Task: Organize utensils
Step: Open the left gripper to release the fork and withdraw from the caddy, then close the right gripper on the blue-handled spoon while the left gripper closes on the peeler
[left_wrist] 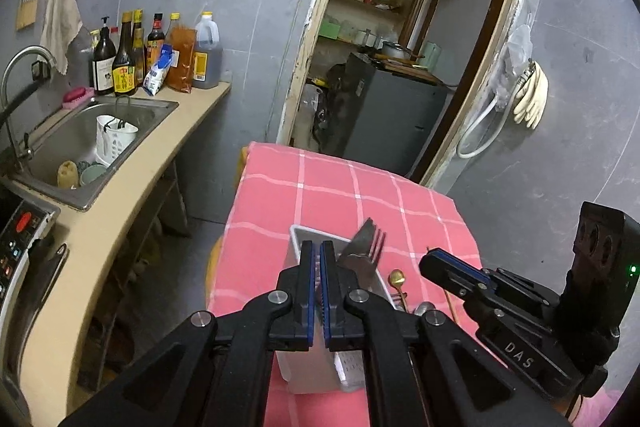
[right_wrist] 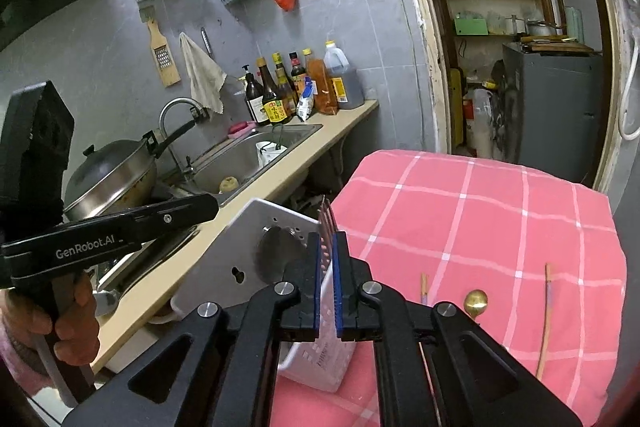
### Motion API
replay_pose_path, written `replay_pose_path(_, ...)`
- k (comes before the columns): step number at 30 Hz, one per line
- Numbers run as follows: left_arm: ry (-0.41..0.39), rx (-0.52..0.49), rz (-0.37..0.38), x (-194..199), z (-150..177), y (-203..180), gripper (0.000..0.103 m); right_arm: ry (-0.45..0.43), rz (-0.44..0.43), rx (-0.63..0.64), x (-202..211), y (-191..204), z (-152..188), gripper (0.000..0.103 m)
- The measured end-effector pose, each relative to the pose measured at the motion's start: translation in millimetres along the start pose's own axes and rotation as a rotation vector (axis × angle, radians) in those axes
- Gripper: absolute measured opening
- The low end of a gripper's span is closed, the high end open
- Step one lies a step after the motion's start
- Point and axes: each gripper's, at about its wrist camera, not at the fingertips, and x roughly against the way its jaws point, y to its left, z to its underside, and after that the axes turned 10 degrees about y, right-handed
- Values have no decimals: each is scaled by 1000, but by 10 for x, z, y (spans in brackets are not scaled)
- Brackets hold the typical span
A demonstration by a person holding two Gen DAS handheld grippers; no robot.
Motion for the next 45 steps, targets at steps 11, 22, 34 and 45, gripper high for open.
replay_pose_path(11,-128,-31,93,249,24,-384,72,-98,136,-109,747,-542,141,54)
replay_pose_path(22,1,-128,167,-293,33,-1135,80,37,248,-245,943,-1486,612,80)
replay_pose_path(34,224,-182,57,-1042,302,-1497,79,196,123,-317,528,-1985,997,75)
replay_pose_path(45,388,-258,18,-1378,480,-1662,43,295,-78,-368,149,-2002,1246,26)
